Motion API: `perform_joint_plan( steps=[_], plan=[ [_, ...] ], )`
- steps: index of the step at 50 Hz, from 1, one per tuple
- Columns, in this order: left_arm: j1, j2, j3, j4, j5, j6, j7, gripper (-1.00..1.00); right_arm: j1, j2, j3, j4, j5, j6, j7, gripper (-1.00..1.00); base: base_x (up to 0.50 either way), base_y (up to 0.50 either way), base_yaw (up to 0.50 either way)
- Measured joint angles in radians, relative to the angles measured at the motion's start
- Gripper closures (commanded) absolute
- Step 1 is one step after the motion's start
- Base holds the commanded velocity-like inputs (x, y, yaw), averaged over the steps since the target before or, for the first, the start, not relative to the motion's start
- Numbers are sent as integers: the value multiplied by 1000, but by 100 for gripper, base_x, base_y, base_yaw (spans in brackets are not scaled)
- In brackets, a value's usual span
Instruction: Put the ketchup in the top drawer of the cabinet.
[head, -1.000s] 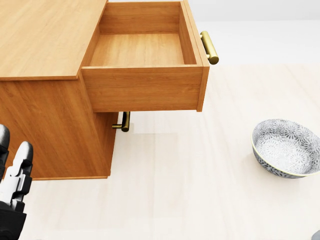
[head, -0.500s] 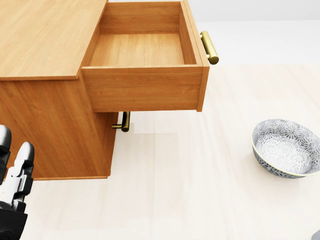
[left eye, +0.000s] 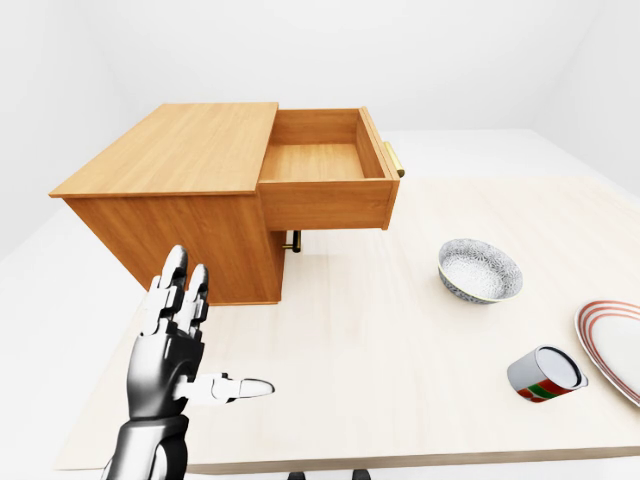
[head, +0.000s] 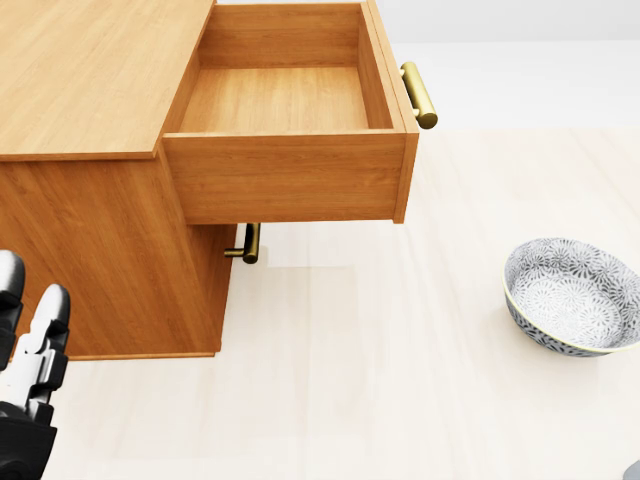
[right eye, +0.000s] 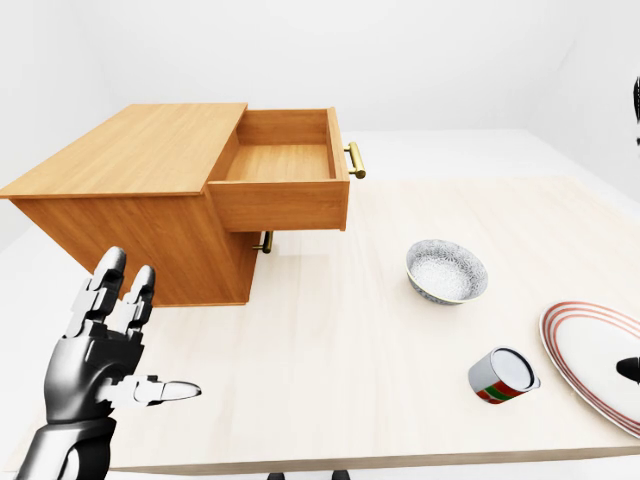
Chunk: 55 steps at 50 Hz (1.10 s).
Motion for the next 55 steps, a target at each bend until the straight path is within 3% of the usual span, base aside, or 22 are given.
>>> perform_joint_plan(
  steps=[10,24,55],
  plan=[
    [-1,1,-3,1,3,0,3,-100,-31,58,57,39,-178,0,0,-100,0,0,0],
    [1,1,-4,2,3,-3,4,-100,-68,154,113,83,-300,0,0,-100,0,0,0],
    [-3,3,-6,7,5,-2,6,-100,-32,398,225,226,-331,0,0,-100,0,0,0]
  ],
)
